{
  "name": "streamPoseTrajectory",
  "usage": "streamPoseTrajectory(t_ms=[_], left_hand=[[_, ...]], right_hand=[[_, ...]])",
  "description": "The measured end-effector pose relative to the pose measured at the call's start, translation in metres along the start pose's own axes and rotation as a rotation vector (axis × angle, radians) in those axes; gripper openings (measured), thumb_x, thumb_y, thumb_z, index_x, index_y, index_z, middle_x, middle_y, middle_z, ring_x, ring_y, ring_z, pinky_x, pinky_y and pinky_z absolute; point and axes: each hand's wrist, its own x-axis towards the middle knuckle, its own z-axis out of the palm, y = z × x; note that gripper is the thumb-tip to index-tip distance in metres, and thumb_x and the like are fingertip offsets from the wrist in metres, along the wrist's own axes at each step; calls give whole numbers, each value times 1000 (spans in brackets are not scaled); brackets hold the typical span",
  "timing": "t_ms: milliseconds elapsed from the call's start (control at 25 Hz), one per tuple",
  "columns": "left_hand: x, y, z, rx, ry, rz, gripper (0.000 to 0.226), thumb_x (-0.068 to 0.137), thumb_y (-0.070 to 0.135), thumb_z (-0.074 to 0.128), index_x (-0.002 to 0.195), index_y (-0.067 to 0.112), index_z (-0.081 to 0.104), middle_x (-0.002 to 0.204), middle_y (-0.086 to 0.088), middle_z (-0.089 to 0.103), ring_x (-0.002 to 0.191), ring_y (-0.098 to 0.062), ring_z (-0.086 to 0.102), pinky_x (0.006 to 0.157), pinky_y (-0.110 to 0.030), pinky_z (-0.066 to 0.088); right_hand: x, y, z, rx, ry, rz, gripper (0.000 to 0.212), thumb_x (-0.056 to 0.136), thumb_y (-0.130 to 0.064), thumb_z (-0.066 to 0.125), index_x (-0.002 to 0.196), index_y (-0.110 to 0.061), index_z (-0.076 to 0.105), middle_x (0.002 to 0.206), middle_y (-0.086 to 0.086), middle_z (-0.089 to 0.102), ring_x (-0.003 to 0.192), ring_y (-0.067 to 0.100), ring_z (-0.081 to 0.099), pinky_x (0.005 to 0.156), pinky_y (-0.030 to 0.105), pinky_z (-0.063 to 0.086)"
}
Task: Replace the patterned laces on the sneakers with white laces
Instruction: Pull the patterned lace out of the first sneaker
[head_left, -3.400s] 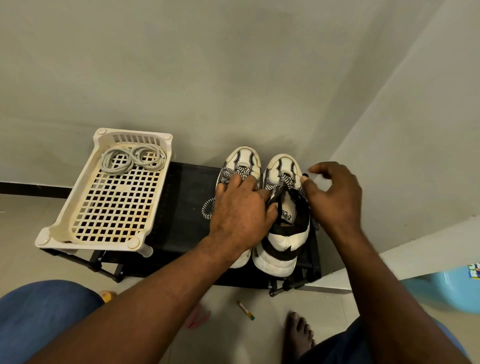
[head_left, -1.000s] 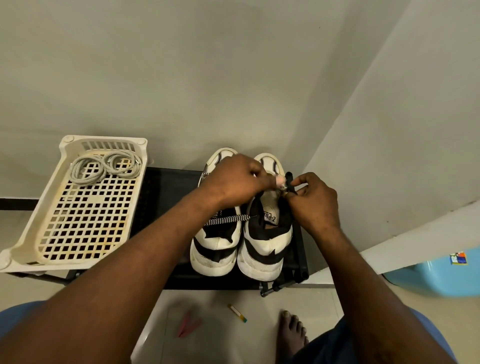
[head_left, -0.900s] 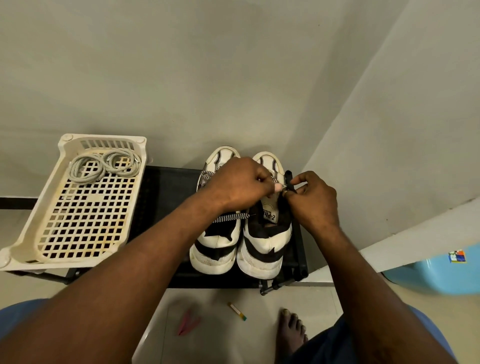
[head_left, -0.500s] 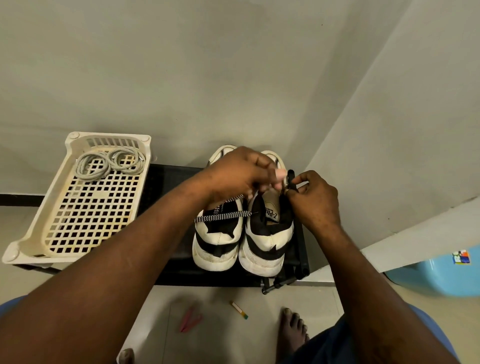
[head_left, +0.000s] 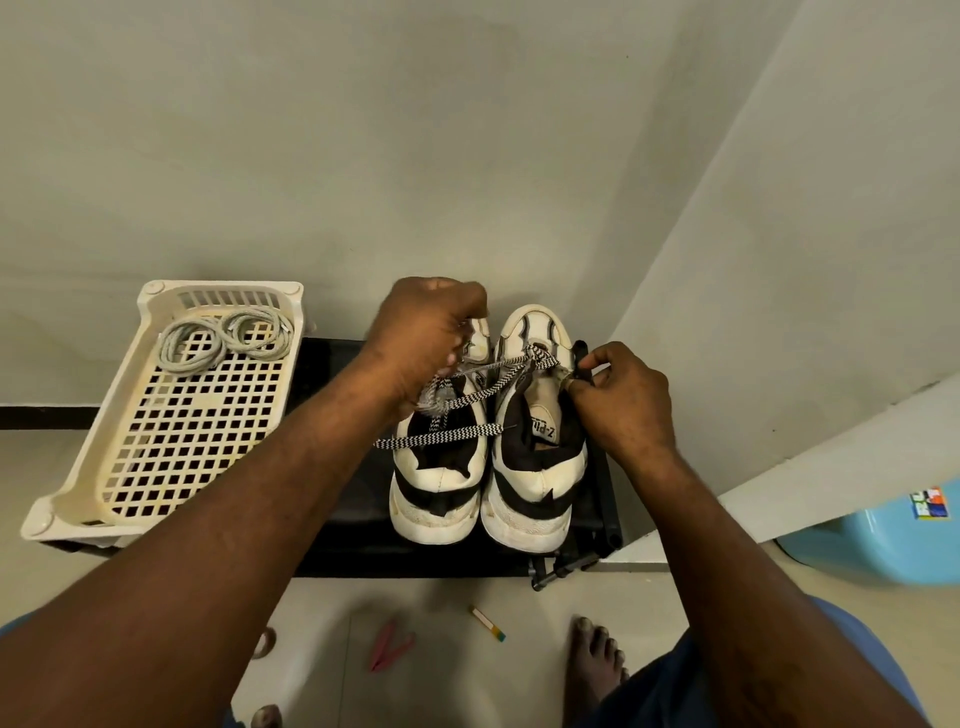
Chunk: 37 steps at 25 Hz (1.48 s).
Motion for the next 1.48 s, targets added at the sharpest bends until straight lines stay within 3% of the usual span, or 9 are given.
streamPoseTrajectory(t_ms=[80, 200, 360, 600, 880, 1040, 1240, 1320, 1480], left_hand=[[0, -2, 0, 381, 39, 72, 27, 86, 24, 72, 66, 13, 58, 53, 5, 52, 46, -13, 43, 52, -25, 34], [-11, -5, 11, 846, -147, 71, 29, 81, 49, 77, 94, 28, 62, 82, 8, 64, 75, -15, 61, 63, -29, 42], [-25, -10, 18, 1165, -187, 184, 32, 89, 60, 64, 108, 35, 68, 88, 7, 57, 91, -22, 63, 73, -34, 49], [-68, -29, 21, 1358, -215, 398, 41, 101, 53, 46, 139, 38, 51, 134, 6, 55, 128, -25, 38, 102, -48, 37], [-49, -59, 30, 1368, -157, 394, 50, 103, 61, 24, 128, 42, 62, 123, 10, 61, 122, -22, 37, 96, -48, 36], [-47, -64, 25, 1369, -124, 429, 52, 102, 61, 21, 125, 41, 62, 114, 13, 65, 119, -21, 39, 92, -47, 37], [-46, -67, 26, 1411, -89, 465, 51, 102, 57, 22, 121, 37, 65, 106, 13, 68, 119, -22, 39, 87, -46, 32], [-46, -68, 25, 1408, -83, 476, 51, 102, 56, 22, 120, 36, 65, 104, 13, 68, 118, -23, 39, 87, -46, 32], [-47, -69, 24, 1385, -55, 482, 50, 100, 54, 24, 119, 35, 66, 113, 11, 67, 122, -23, 40, 89, -46, 33]], right_hand=[[-1, 0, 0, -5, 0, -31, 20, 88, -23, 73, 106, -28, 67, 92, -7, 69, 88, 17, 66, 72, 26, 45], [-1, -2, 2, -57, -11, -139, 31, 89, -17, 69, 116, -32, 66, 106, -8, 69, 97, 14, 65, 78, 25, 43], [-1, -3, 7, -178, -57, -276, 43, 95, -15, 61, 131, -37, 65, 132, -5, 61, 109, 16, 63, 83, 24, 42], [-3, -7, 13, -279, -71, -331, 32, 93, -30, 69, 125, -34, 66, 133, -7, 50, 112, 17, 57, 83, 34, 54], [-6, -6, 31, -181, 7, -288, 18, 93, -24, 65, 111, -25, 69, 118, 1, 59, 110, 24, 54, 78, 29, 39], [-14, -11, 33, -61, 124, -267, 4, 97, -27, 64, 99, -25, 67, 95, -3, 68, 85, 19, 60, 70, 31, 42], [3, -11, 25, 725, 241, 258, 6, 97, -19, 67, 91, -16, 68, 94, 3, 78, 87, 23, 73, 89, 45, 60], [5, -13, 22, 882, 189, 308, 1, 98, -11, 64, 98, -12, 64, 97, 7, 76, 93, 27, 73, 93, 46, 60], [3, -10, 16, 380, 98, -33, 19, 89, -37, 79, 98, -30, 64, 81, -2, 68, 76, 13, 66, 72, 32, 53]])
